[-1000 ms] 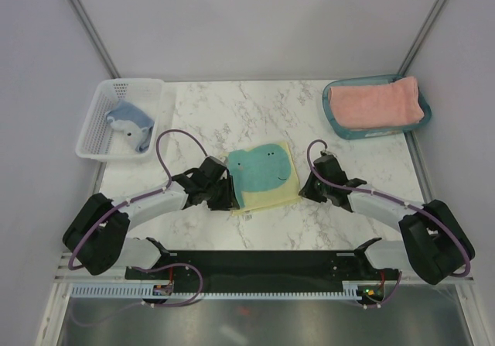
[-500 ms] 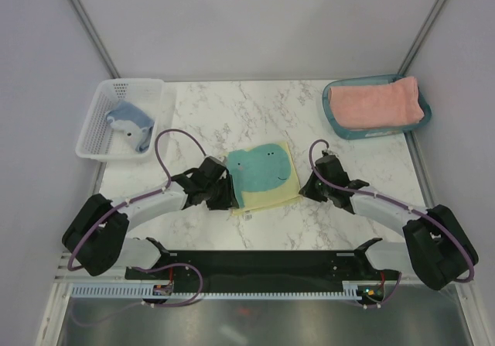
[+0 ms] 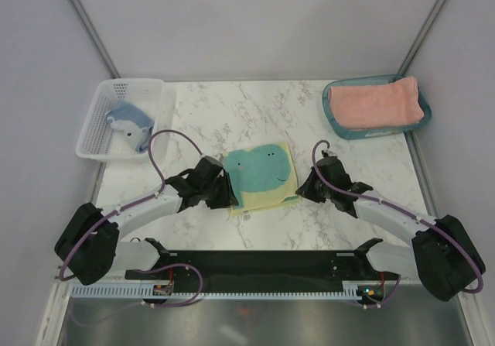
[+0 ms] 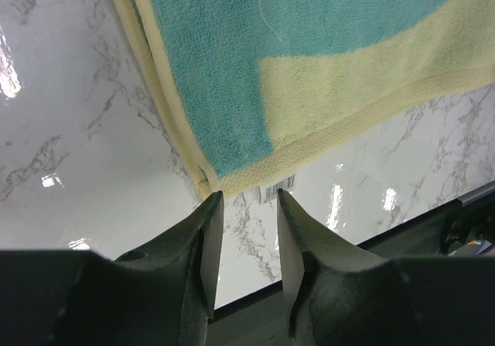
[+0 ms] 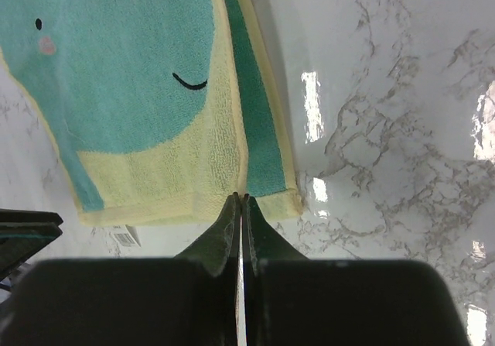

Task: Fold and stack the towels
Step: Fold the towel

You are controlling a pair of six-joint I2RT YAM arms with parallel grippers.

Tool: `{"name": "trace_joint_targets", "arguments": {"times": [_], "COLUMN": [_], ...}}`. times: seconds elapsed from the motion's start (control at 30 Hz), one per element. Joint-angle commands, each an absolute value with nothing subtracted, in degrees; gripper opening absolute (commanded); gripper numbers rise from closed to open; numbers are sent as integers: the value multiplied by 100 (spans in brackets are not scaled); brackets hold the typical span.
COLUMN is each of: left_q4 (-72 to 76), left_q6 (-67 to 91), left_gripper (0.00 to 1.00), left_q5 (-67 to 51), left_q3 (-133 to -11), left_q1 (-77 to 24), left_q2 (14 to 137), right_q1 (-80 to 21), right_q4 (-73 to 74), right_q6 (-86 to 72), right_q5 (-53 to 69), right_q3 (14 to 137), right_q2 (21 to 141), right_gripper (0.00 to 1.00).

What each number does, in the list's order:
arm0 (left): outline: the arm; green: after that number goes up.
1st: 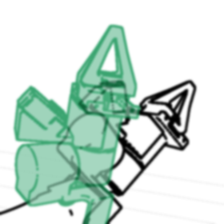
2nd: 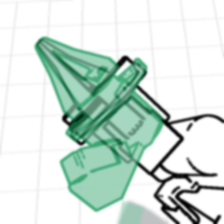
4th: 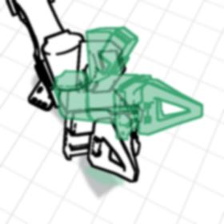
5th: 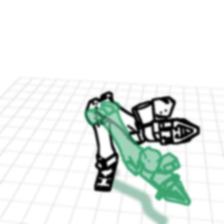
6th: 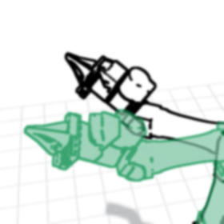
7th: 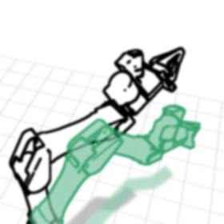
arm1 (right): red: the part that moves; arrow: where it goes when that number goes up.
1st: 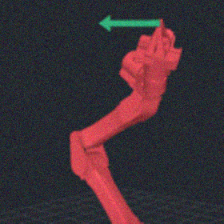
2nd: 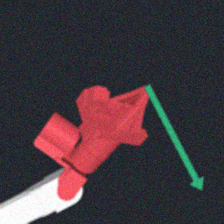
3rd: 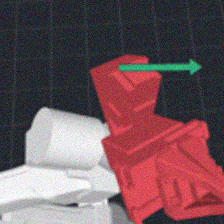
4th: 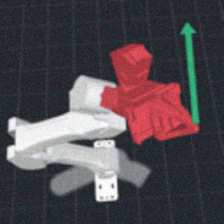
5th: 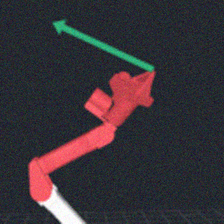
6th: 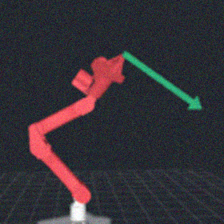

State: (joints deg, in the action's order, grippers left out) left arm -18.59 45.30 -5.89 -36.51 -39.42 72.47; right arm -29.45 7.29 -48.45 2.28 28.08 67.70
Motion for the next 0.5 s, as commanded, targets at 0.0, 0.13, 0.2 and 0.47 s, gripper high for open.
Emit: {"name": "trace_joint_targets", "arguments": {"times": [0.0, 0.13, 0.2, 0.47], "left_q4": [-1714, -1740, -1731, -1784], "left_q6": [4895, 4904, 4922, 4878], "left_gripper": [41, 41, 42, 39], "left_q5": [-554, -510, -519, -325], "left_q3": [-3472, -3436, -3436, -3471], "left_q1": [-3973, -3973, -3981, -3990], "left_q2": [7102, 7101, 7163, 7295], "right_q1": [-3041, -3103, -3120, -3173], "right_q4": [659, 607, 598, 518], "right_q6": [-5036, -5089, -5098, -5080], "right_q5": [299, 281, 272, 255], "right_q3": [2681, 2558, 2540, 2558], "right_q2": [6574, 6530, 6539, 6645], "right_gripper": [0, 0, 0, 0]}}
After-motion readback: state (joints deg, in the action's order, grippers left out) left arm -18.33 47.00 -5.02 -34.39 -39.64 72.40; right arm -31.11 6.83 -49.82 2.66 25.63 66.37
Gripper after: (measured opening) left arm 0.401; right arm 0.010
